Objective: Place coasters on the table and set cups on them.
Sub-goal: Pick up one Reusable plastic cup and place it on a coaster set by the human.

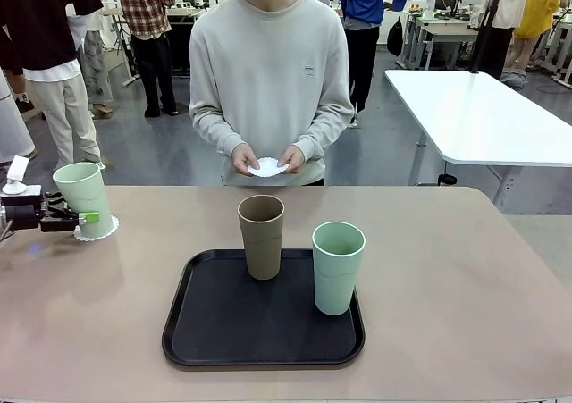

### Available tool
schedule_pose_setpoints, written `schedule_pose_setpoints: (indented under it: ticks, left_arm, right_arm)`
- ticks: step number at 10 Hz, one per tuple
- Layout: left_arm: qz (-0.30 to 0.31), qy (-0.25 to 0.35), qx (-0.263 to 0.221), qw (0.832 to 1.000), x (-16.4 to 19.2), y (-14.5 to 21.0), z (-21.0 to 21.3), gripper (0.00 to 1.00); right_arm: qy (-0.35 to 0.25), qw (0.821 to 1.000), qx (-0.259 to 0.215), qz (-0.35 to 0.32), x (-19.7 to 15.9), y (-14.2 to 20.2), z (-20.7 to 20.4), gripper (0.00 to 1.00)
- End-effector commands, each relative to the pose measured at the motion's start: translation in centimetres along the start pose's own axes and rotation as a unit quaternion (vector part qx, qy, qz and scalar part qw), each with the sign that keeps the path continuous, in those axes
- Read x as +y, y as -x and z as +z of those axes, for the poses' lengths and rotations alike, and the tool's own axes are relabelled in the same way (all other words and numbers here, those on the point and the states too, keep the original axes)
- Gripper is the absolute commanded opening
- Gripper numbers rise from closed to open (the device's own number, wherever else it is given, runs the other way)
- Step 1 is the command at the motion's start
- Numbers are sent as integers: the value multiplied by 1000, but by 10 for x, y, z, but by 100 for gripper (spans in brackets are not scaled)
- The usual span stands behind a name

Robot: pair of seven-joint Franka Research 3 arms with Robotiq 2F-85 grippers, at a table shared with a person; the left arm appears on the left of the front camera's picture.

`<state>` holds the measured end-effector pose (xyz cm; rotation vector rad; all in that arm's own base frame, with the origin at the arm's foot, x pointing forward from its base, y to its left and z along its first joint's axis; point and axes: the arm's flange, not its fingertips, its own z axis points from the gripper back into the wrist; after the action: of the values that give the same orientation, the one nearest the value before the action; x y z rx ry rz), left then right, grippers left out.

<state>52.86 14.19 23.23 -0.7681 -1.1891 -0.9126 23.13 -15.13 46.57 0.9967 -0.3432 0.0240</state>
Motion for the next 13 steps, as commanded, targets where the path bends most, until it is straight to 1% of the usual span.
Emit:
schedule_pose_setpoints:
  ticks: [1, 5, 6, 10, 13]
  left_arm:
    - [-7, 10, 9, 1000, 5, 0, 4, 100]
    - [-12, 11, 12, 1000, 8, 0, 7, 100]
    - [-15, 13, 6, 1000, 10, 1, 11, 100]
    - [-5, 27, 2, 1000, 15, 4, 26, 100]
    - [0, 33, 3, 999, 19, 6, 30, 100]
  right_arm:
    - [-3, 1000, 0, 0, -1, 0, 0, 100]
    - [-3, 1000, 0, 0, -1, 0, 0, 100]
    - [-3, 1000, 0, 0, -1, 0, 0, 100]
    - [-3, 1000, 0, 0, -1, 0, 0, 100]
    - [-3, 1000, 0, 0, -1, 0, 0, 100]
